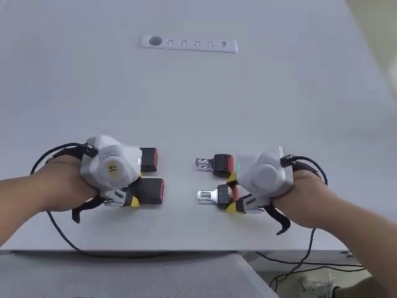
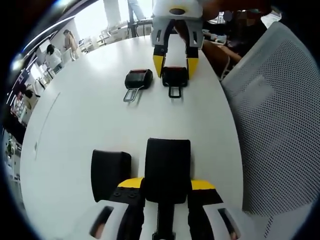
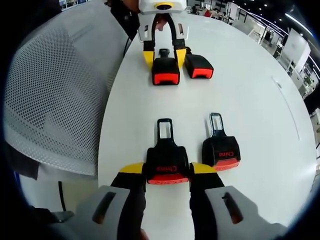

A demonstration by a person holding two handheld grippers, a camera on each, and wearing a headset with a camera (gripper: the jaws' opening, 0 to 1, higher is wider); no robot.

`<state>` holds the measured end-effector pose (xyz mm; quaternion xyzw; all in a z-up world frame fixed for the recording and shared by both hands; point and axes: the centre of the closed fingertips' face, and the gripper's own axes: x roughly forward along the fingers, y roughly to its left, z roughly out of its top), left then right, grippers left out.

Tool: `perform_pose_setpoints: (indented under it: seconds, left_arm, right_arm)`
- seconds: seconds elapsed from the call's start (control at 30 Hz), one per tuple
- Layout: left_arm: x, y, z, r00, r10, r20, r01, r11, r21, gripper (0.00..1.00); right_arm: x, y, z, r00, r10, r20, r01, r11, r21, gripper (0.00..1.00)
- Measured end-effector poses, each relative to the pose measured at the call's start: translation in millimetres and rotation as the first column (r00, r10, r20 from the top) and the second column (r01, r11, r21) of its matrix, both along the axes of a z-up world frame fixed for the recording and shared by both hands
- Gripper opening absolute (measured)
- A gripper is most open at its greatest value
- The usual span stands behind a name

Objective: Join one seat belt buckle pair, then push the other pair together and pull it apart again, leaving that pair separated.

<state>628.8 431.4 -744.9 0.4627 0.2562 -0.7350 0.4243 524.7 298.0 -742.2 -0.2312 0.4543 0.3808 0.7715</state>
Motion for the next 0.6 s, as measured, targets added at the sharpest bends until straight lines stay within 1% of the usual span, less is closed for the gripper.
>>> perform_pose_setpoints:
  seconds: [0.23, 0.37, 0.6]
  left_arm:
    - [-2.1, 0.4, -0.7, 1.0, -0.003, 0.002, 0.003, 1.0, -0.002, 0.33]
    - [-2.1, 0.5, -0.8, 1.0, 0.001, 0.002, -0.001, 1.0, -0.003, 0.33]
    - [-2.1, 0.6, -0.5, 1.0, 0.012, 0.005, -0.012, 1.0, 0.002, 0.33]
  right_arm:
    - [0.8, -0.1, 0.2, 1.0, -0.028, 0.012, 0.028, 1.0, 0.009, 0.32]
    - [1.2, -0.1, 0.2, 0.999, -0.04, 0.01, 0.04, 0.999, 0.012, 0.31]
    - [3.2, 3.4, 0.8, 0.999, -0.044, 0.014, 0.044, 0.999, 0.017, 0.31]
